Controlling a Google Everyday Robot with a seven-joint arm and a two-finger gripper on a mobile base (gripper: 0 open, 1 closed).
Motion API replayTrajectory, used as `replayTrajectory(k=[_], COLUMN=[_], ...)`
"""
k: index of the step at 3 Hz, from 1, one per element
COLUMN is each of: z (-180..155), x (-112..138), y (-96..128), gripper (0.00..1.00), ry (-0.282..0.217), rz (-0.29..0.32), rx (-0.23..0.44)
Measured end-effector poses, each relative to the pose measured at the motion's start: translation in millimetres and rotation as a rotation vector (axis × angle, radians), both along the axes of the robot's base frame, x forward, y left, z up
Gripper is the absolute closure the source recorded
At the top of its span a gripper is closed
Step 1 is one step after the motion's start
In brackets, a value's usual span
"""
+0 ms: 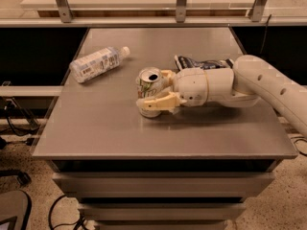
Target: Knock 7up can over
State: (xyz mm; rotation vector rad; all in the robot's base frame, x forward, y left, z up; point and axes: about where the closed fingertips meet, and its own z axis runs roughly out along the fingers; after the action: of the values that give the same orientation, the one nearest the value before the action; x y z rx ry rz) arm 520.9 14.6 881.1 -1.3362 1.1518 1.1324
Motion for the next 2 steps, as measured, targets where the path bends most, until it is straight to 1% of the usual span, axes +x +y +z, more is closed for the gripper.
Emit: replayTrajectory(k=[1, 2], z=[0.5, 8.8], x=[3.7, 8.8], y=[-3.5, -9.9], gripper=[0.88, 1.00], ry=[-0.011, -0.059], rz=[0.008, 0.018], rx=[-0.025, -0.102])
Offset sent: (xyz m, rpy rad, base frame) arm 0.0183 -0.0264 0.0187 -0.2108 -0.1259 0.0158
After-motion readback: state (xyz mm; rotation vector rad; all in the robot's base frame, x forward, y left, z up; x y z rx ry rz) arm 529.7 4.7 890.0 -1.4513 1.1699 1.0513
